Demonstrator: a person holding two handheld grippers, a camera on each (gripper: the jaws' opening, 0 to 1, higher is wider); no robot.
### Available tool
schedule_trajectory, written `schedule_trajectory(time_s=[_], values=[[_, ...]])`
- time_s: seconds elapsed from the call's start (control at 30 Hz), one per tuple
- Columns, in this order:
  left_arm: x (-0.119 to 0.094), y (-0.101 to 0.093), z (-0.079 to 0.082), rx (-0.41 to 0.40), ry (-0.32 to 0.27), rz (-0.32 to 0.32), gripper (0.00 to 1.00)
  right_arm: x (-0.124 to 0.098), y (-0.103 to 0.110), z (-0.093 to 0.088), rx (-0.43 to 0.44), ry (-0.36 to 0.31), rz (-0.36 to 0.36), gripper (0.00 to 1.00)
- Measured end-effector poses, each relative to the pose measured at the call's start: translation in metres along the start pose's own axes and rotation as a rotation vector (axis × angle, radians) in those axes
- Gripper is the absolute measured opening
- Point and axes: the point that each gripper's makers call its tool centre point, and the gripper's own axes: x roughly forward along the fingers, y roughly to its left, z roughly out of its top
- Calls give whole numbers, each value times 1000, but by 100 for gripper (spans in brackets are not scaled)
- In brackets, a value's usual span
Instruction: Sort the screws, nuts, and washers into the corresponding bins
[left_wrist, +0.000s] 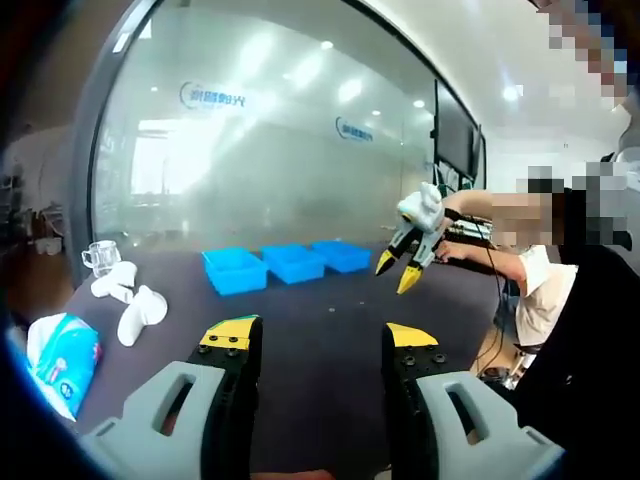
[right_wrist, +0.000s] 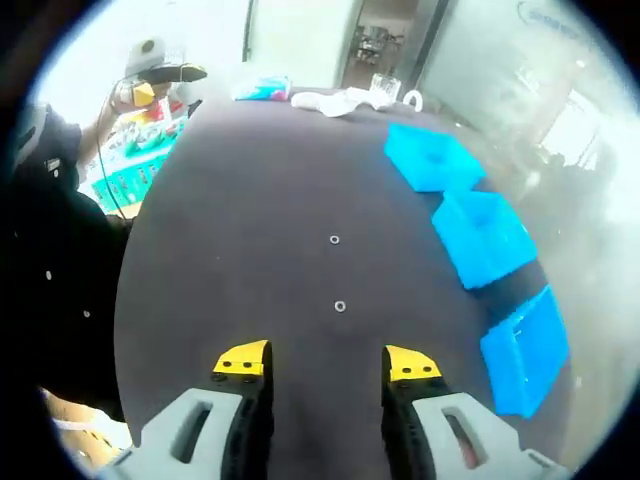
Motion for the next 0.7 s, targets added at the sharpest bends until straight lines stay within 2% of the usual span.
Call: schedule_trajectory(time_s=[0.23,0.43,0.7], values=[[-1,2,-2,-7,0,4,48,26,-3,3,-43,72,35,35],[-2,5,-5,-15,4,10,48,40,-5,6,-78,109,48,32],[-4,9,-6,-23,3,18,48,48,-7,11,-77,121,64,27]])
